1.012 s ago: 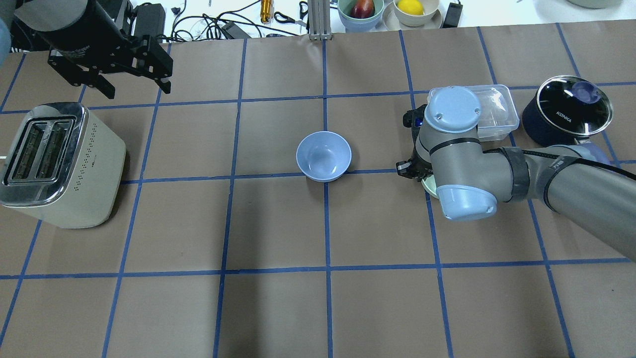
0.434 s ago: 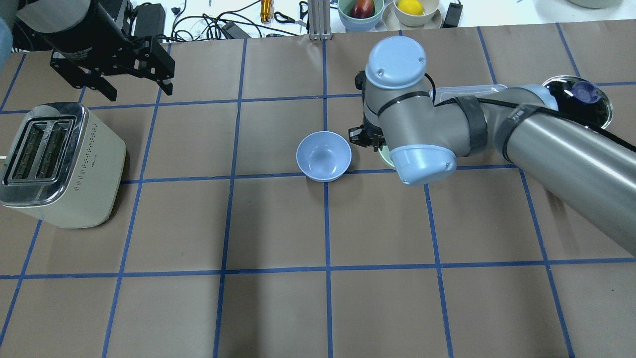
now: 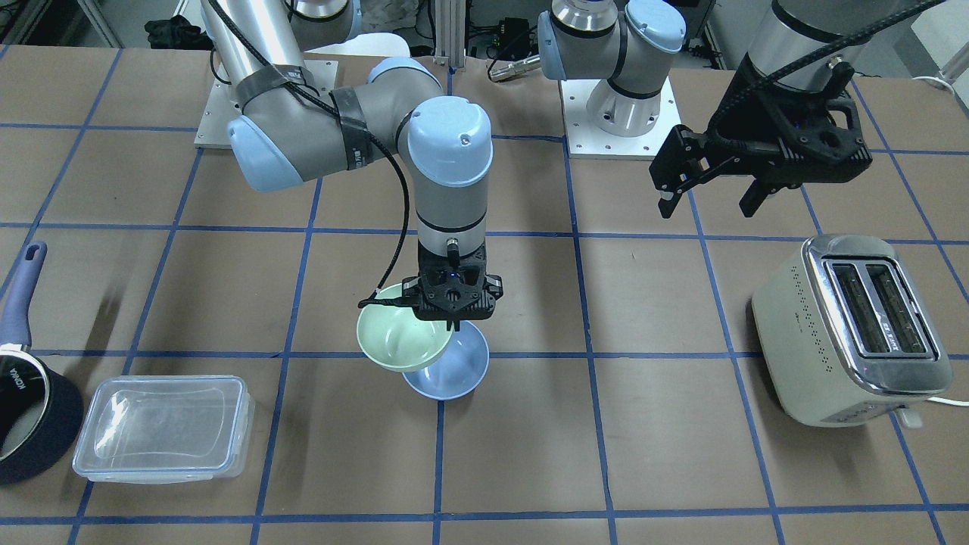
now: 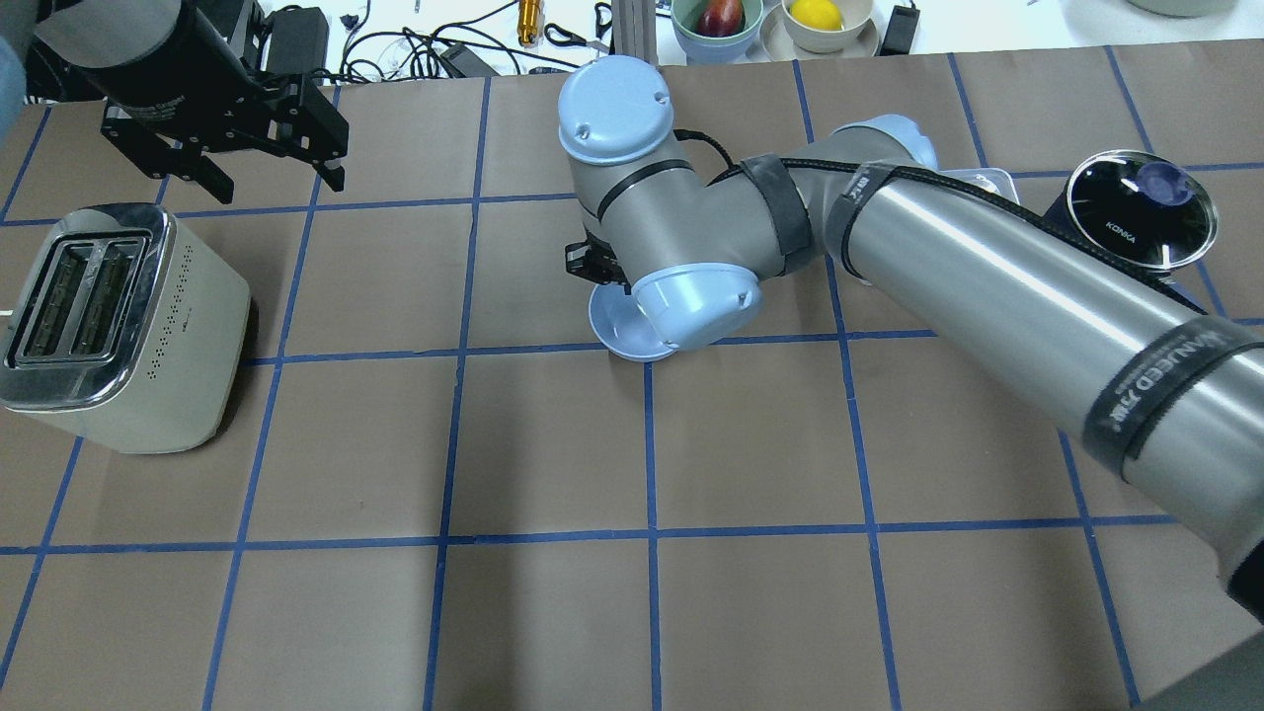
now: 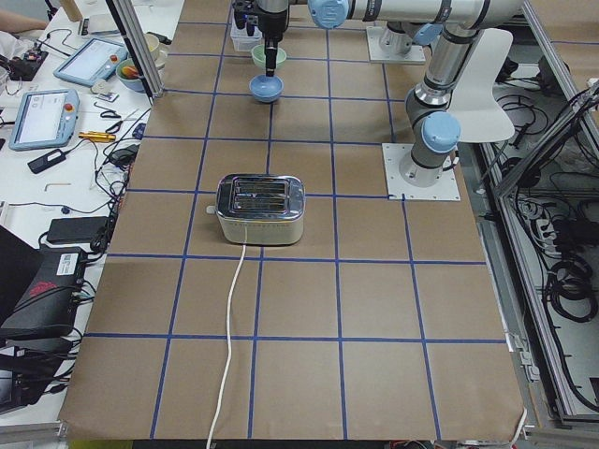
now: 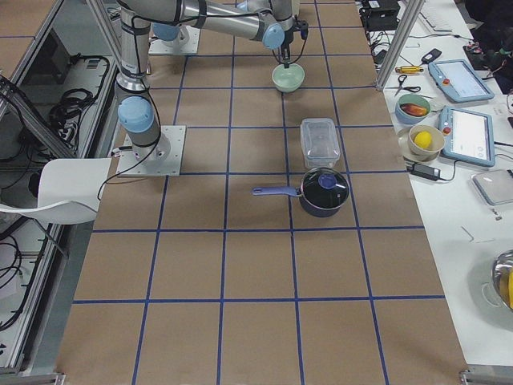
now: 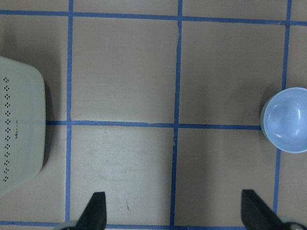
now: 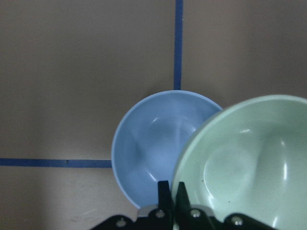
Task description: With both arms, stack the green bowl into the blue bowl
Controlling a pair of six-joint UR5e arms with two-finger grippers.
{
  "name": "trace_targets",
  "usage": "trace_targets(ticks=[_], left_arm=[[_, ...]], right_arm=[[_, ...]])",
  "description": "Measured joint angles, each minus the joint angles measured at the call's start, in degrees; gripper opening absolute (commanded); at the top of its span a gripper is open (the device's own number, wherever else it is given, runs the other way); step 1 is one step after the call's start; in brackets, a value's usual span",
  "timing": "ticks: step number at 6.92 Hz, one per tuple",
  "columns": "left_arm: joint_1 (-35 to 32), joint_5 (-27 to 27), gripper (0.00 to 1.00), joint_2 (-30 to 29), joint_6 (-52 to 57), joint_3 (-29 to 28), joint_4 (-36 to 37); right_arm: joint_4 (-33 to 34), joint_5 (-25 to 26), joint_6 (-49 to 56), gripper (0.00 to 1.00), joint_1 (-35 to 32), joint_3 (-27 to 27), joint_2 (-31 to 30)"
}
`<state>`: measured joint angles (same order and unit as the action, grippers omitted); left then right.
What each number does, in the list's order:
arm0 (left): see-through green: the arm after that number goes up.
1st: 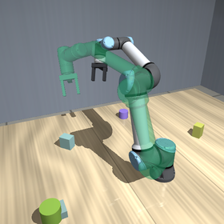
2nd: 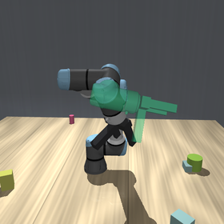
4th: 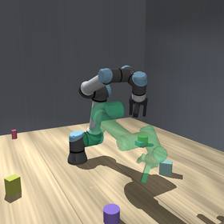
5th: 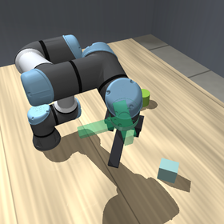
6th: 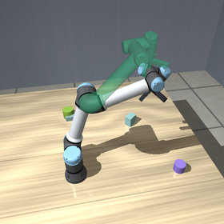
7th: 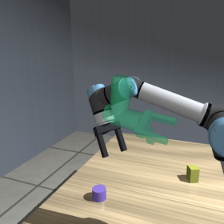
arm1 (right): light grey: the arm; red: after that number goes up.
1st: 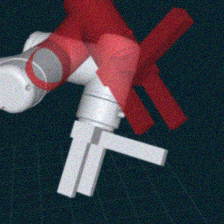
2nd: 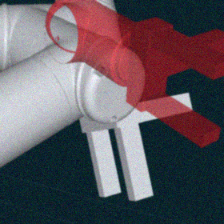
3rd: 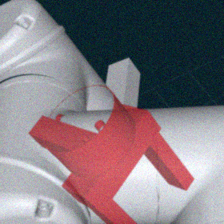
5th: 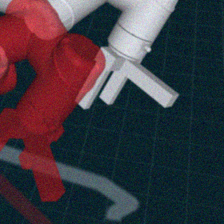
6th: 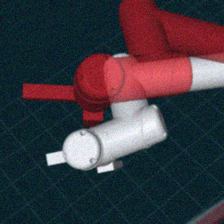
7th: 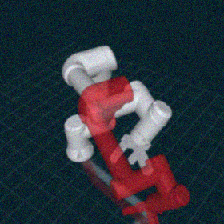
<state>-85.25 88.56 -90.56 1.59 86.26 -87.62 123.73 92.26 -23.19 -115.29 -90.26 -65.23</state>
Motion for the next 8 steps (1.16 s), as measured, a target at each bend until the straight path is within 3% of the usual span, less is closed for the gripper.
trace_targets(ticks=[1,2,3,6,8], left_arm=[[0.0,0.0,1.0,0.1,0.0,0.0,0.0],[0.0,0.0,1.0,0.2,0.0,0.0,0.0],[0.0,0.0,1.0,0.2,0.0,0.0,0.0],[0.0,0.2,1.0,0.5,0.1,0.1,-0.1],[0.0,0.2,1.0,0.5,0.1,0.1,-0.1]], right_arm=[[0.1,-1.7,-0.4,0.0,-0.7,0.7,1.5],[0.3,-2.5,-0.4,0.37,-1.0,0.9,2.3],[0.4,-2.7,-0.3,0.99,-1.2,1.0,2.8],[-0.8,-2.4,0.1,1.0,0.0,2.4,2.2],[-11.0,-2.2,3.6,1.0,4.7,5.7,-2.7]])
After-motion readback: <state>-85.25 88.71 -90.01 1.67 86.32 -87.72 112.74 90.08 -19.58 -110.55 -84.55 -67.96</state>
